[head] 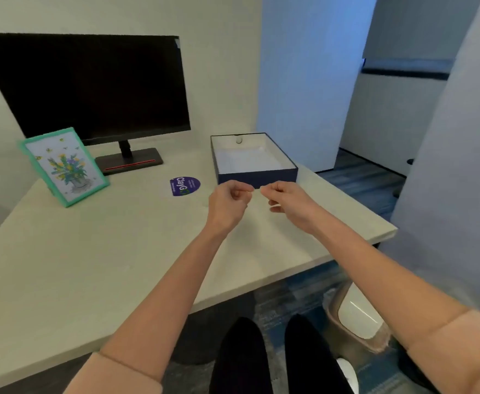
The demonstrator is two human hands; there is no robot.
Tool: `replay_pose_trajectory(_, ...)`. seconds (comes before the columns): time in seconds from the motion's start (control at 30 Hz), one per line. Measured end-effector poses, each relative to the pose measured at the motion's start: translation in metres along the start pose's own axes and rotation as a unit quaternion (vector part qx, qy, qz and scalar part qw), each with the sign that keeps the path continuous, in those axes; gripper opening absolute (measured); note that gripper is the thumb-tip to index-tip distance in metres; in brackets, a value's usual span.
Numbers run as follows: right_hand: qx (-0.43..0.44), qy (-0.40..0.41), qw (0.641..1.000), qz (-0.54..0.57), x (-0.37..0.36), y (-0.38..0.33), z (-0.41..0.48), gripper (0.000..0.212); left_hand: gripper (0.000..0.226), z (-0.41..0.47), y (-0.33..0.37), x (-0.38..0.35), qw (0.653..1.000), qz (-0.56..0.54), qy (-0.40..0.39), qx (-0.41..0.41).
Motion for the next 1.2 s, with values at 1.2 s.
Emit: replay_pose_trajectory(1.2, -0.346, 0.177, 0.921, 0.029, 0.259, 0.498, 0.067, 0.012, 0.013, -0.118, -0.271, -0.527, 0.888, 0.077, -0.367, 0.266)
Point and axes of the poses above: each hand's wrist, its own z-axis towards the middle knuckle, its own x-axis out of the back of the hand, y = z × x, the point moved 6 cm from there along z, towards the middle knuckle, and after that the axes turned 14 degrees about -x, right-handed, at the moved point
